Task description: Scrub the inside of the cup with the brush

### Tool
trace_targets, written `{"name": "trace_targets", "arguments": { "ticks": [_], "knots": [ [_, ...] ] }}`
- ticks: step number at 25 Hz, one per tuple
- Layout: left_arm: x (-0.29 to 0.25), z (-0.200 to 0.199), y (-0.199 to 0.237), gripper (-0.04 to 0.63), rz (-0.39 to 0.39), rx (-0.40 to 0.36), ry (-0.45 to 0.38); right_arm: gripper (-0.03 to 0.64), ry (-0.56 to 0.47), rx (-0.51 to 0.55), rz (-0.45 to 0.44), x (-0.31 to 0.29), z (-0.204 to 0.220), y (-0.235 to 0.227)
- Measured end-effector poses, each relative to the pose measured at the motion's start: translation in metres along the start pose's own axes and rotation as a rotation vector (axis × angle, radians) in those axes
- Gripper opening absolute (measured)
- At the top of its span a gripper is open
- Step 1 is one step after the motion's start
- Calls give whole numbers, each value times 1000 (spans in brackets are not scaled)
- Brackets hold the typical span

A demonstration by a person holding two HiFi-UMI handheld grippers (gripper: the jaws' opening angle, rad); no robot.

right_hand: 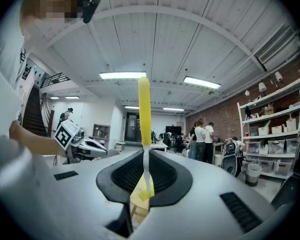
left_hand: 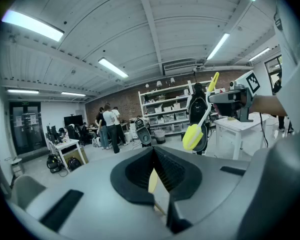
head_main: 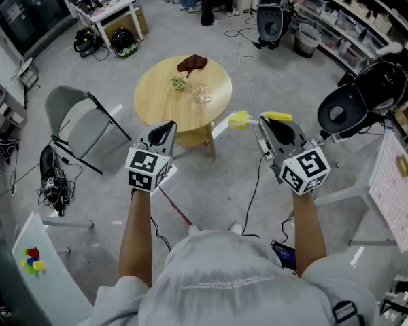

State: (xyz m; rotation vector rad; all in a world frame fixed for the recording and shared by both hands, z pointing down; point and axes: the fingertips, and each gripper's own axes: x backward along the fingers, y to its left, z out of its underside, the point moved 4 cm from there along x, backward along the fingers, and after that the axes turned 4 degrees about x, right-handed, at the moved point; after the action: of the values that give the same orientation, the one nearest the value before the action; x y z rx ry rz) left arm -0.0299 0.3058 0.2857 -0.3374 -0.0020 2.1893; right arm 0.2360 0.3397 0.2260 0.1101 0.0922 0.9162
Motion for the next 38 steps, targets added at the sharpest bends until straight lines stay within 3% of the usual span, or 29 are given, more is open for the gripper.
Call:
{"name": "trace_targets", "arguments": {
  "ticks": [13,20,27,38],
  "knots": [
    [-41,1,-68,17,-50,74,27,57,-21,-70,-20,48,35,-79],
    [-64,7,-64,17,-76,102,62,57,-27,-106,-28,40,48,-108],
    [-108,21,-19,17,-46,98,69,57,-27,-135,1,-5,63,-128],
    [-199,47,130,17,48,143,76,57,48,-104,54,-164,59,-144]
  ]
}}
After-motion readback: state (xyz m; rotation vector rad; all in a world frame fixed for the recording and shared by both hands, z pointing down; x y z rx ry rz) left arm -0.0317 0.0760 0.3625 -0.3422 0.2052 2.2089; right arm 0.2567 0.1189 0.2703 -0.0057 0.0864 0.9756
